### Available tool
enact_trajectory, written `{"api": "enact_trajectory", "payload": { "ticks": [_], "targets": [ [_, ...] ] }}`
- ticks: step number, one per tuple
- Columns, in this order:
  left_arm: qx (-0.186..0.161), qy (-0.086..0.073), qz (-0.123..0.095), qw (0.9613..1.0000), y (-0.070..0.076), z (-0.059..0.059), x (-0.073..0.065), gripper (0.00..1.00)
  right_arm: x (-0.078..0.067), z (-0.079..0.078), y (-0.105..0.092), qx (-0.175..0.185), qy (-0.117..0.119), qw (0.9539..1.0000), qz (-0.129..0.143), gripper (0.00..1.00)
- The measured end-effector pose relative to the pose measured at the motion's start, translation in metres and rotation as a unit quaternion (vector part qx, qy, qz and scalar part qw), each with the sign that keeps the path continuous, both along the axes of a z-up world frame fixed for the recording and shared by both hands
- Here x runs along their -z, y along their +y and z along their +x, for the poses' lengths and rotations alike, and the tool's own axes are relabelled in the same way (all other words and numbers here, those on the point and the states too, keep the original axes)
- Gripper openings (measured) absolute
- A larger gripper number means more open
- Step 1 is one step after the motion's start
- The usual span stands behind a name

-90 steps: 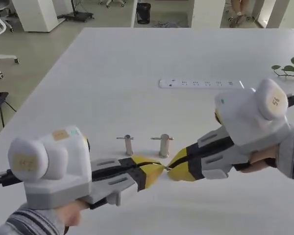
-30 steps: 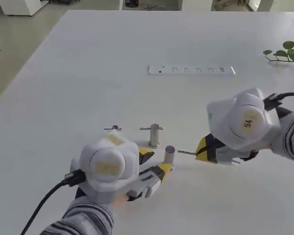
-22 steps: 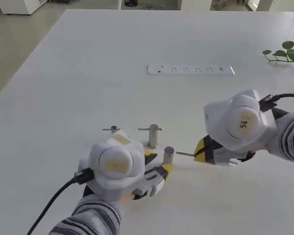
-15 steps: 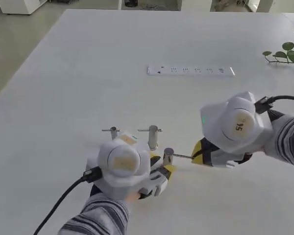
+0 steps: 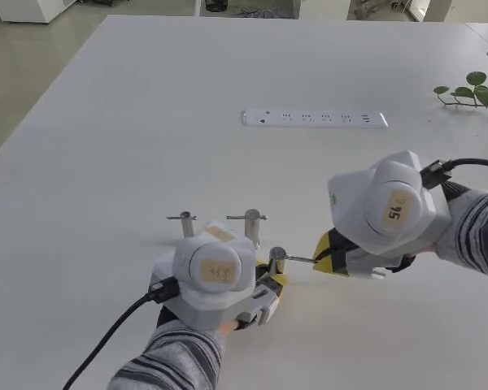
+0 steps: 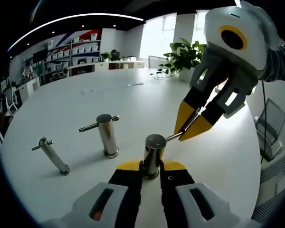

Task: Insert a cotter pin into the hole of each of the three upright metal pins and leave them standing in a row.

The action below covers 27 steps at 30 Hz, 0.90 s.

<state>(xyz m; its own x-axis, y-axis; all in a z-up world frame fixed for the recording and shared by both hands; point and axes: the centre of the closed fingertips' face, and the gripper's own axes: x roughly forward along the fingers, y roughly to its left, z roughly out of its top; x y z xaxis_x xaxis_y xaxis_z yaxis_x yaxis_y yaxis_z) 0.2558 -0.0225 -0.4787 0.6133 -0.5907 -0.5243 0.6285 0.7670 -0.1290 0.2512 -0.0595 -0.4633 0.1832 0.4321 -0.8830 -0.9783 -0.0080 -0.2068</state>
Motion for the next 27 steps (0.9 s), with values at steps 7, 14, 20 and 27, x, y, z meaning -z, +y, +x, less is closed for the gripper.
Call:
{"api": "enact_trajectory", "payload": {
  "ticks": [7,14,20,27],
  "targets": [
    [0.002,-0.003,0.002,1.0000,0.000,0.001,0.001,0.11,-0.002,0.002,0.001,-0.013,-0.009,0.9999,-0.002,0.00],
    [0.006,-0.012,0.009,0.9999,0.000,0.001,0.003,0.10,-0.007,0.001,0.002,-0.038,-0.010,0.9991,0.018,0.00],
    [0.007,-0.014,0.012,0.9998,0.000,0.002,0.005,0.10,-0.011,0.000,0.008,-0.043,-0.010,0.9983,0.037,0.00],
    [0.003,-0.011,0.009,0.9999,0.000,0.002,0.005,0.10,-0.013,0.001,0.014,-0.048,-0.016,0.9981,0.036,0.00]
  ]
}}
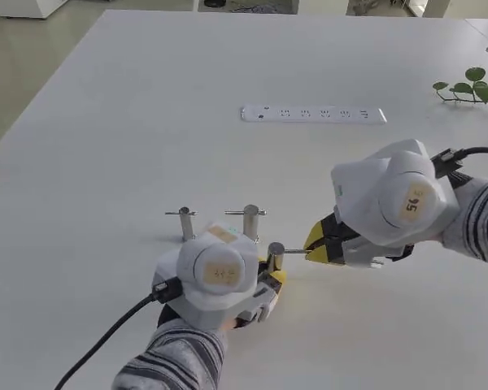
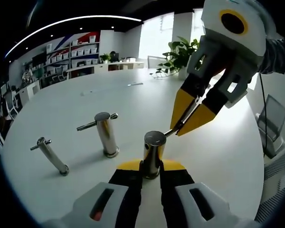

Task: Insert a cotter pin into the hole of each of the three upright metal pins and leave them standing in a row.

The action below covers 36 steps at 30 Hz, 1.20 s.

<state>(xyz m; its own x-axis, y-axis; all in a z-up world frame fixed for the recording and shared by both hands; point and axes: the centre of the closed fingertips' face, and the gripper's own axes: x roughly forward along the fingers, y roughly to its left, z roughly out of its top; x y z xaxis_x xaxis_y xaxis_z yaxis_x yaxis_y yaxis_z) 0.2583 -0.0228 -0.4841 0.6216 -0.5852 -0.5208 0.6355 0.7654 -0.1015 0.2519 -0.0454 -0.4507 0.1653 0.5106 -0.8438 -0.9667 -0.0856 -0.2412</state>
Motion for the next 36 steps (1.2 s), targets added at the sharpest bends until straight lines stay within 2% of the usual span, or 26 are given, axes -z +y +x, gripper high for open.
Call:
{"api": "enact_trajectory", "payload": {
  "ticks": [11,21,30,36],
  "targets": [
    [-0.008,0.004,-0.003,1.0000,-0.001,0.001,0.001,0.10,-0.001,-0.001,0.008,0.010,0.003,0.9999,0.007,0.00],
    [-0.014,0.007,-0.011,0.9998,-0.001,0.002,0.002,0.10,-0.002,-0.002,0.018,0.037,0.018,0.9987,0.029,0.00],
    [-0.015,0.007,-0.011,0.9998,-0.002,0.002,0.002,0.10,-0.003,-0.004,0.017,0.043,0.020,0.9982,0.038,0.01],
    [-0.014,0.007,-0.011,0.9998,-0.002,0.001,0.002,0.10,-0.009,-0.002,0.012,0.055,0.017,0.9973,0.046,0.03]
  ]
}}
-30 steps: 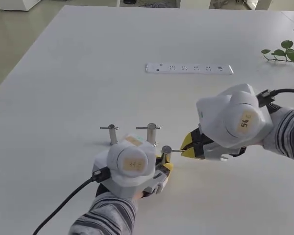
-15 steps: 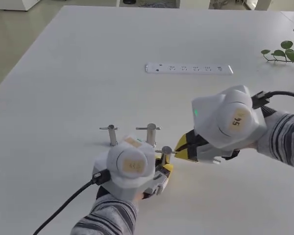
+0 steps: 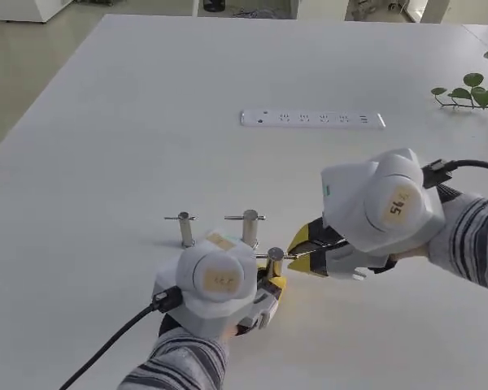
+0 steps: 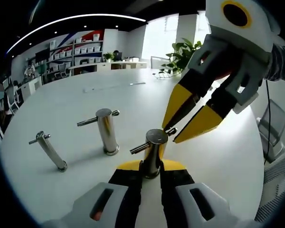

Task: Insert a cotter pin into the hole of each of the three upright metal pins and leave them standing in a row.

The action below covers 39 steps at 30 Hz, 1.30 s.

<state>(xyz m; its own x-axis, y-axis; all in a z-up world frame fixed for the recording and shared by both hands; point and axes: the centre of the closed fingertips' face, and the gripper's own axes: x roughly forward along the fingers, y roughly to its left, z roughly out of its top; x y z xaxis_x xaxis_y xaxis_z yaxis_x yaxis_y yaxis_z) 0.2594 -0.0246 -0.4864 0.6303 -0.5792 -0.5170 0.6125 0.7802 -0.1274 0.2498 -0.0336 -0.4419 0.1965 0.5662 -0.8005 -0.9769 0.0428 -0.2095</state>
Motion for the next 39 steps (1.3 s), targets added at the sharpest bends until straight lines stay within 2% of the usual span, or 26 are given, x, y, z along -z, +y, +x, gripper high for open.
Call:
{"api": "enact_trajectory", "payload": {
  "ticks": [5,8,11,21,28,39],
  "targets": [
    [0.000,0.000,0.000,1.0000,0.000,-0.001,0.000,0.10,-0.002,0.002,-0.005,0.012,0.004,0.9999,0.005,0.00],
    [-0.001,0.001,-0.001,1.0000,0.000,0.000,0.000,0.11,0.001,-0.001,-0.004,0.012,0.009,0.9999,0.009,0.00],
    [-0.001,0.001,-0.001,1.0000,0.000,-0.001,0.000,0.11,0.003,-0.001,-0.003,0.009,0.000,0.9999,0.005,0.00],
    [-0.002,0.000,-0.001,1.0000,0.000,-0.001,0.000,0.11,0.002,0.000,0.002,0.006,-0.002,1.0000,0.006,0.00],
    [-0.004,-0.001,-0.002,1.0000,0.001,0.000,0.001,0.11,0.003,0.000,0.005,-0.012,-0.019,0.9997,-0.003,0.00],
    [0.000,-0.004,0.001,1.0000,0.000,-0.001,0.001,0.11,0.004,-0.001,0.007,-0.011,-0.019,0.9997,-0.005,0.00]
  ]
}}
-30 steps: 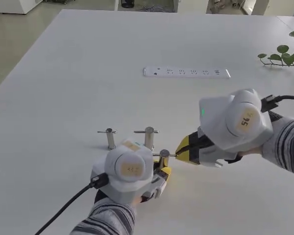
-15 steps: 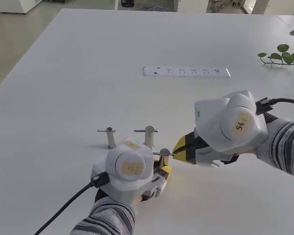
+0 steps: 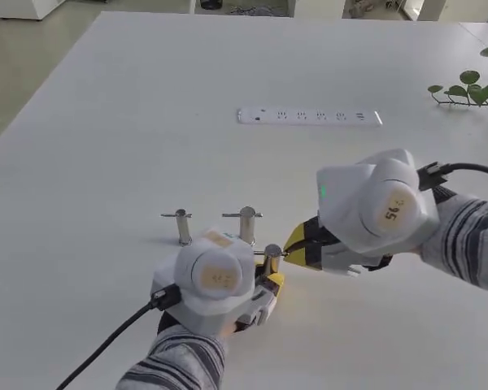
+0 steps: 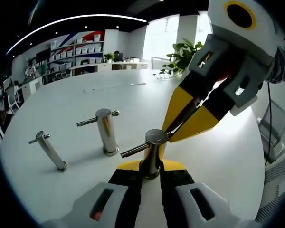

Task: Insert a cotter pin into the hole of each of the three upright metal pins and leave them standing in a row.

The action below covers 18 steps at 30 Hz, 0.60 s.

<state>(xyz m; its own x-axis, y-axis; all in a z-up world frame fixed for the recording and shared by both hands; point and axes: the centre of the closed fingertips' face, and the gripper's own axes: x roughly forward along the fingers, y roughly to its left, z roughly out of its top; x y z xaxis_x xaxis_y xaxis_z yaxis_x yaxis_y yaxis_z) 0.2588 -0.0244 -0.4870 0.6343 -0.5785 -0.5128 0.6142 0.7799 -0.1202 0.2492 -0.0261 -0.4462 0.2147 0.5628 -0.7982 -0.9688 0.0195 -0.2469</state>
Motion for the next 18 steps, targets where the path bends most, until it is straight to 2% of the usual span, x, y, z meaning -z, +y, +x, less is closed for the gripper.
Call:
{"api": "enact_trajectory", "payload": {
  "ticks": [8,10,13,15,18],
  "targets": [
    [-0.009,0.003,-0.006,0.9999,-0.0007,0.0012,0.0004,0.12,0.0010,0.0002,0.0009,-0.001,-0.001,1.0000,-0.001,0.00],
    [-0.015,0.013,-0.013,0.9997,-0.0005,0.0004,0.0021,0.16,0.0010,0.0004,0.0009,0.001,0.000,1.0000,0.002,0.00],
    [-0.015,0.009,-0.013,0.9998,0.0002,-0.0014,0.0011,0.24,0.0014,0.0015,0.0003,0.011,0.004,0.9999,0.004,0.00],
    [-0.014,0.007,-0.013,0.9998,0.0012,-0.0032,-0.0007,0.27,0.0009,0.0018,0.0003,0.013,0.003,0.9999,0.006,0.05],
    [-0.001,-0.003,0.004,1.0000,0.0044,-0.0066,-0.0023,0.31,-0.0014,0.0018,0.0018,0.020,0.010,0.9997,0.014,0.07]
  ]
}}
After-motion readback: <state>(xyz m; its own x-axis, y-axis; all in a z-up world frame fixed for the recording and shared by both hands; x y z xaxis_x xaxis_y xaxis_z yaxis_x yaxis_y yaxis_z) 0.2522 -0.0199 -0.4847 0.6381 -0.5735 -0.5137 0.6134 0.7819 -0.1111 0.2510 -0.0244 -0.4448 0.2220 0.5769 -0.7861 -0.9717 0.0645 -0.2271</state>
